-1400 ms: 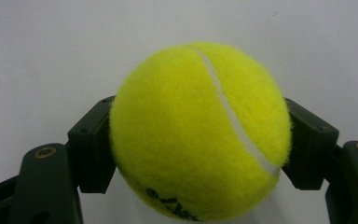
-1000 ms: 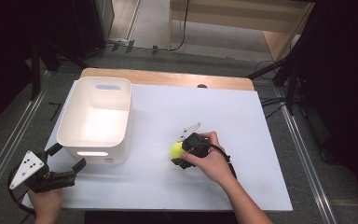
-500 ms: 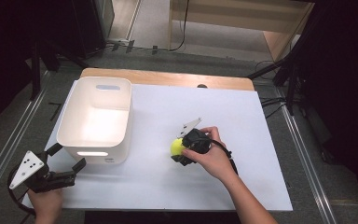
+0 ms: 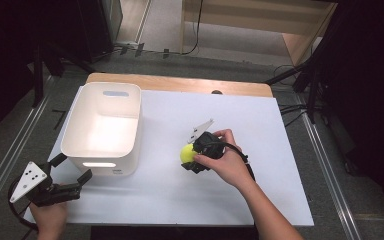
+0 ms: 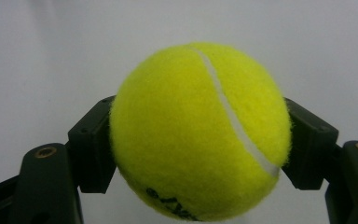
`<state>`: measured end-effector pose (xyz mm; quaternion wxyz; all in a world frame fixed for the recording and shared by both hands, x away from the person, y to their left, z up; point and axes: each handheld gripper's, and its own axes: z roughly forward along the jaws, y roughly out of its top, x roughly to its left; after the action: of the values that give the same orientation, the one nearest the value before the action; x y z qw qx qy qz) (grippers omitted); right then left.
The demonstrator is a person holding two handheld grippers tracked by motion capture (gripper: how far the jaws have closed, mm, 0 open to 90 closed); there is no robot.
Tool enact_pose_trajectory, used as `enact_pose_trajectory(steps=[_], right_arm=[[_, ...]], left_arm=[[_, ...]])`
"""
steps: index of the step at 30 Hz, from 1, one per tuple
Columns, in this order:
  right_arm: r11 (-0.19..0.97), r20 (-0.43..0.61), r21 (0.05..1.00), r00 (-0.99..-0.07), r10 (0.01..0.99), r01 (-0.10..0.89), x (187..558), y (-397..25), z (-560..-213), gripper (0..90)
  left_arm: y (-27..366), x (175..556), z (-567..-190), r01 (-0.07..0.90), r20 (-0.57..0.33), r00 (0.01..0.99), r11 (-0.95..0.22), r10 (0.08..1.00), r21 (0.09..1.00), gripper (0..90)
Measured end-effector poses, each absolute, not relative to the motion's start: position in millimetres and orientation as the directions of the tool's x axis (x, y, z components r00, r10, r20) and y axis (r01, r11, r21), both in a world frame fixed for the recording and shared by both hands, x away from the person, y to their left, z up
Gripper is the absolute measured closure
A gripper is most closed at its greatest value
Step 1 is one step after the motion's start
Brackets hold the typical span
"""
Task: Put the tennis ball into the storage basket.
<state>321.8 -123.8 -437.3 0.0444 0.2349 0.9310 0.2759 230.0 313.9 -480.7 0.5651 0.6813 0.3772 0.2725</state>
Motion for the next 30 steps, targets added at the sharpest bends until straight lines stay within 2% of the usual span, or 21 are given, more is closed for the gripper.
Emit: enact_pose_trajectory(steps=[30], right_arm=[[0.765, 0.048, 0.522, -0.908, 0.416, 0.378, 337.7, -113.8, -395.7, 23.3]], left_arm=[[313.5, 229.9, -480.8, 0.205, -0.055, 0.567, -0.076, 0.822, 0.976, 0.0]])
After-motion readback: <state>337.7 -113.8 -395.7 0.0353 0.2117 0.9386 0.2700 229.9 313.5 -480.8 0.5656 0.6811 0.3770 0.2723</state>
